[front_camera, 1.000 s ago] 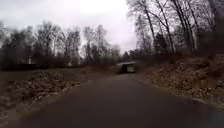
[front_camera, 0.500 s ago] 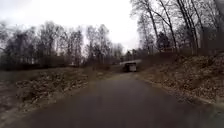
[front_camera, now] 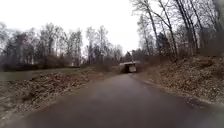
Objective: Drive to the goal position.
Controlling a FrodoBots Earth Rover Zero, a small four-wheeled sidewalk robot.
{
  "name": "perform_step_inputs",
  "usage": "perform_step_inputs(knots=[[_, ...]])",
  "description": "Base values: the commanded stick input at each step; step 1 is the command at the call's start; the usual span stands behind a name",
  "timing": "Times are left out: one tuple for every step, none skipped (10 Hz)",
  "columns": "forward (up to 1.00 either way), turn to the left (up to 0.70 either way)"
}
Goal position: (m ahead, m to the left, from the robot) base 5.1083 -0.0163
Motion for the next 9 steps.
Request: perform_step_inputs(knots=[[1.00, 0.40], [1.00, 0.40], [1.00, 0.19], [1.00, 0.00], [1.00, 0.00], [1.00, 0.00], [1.00, 0.00], [1.00, 0.00], [1.00, 0.00]])
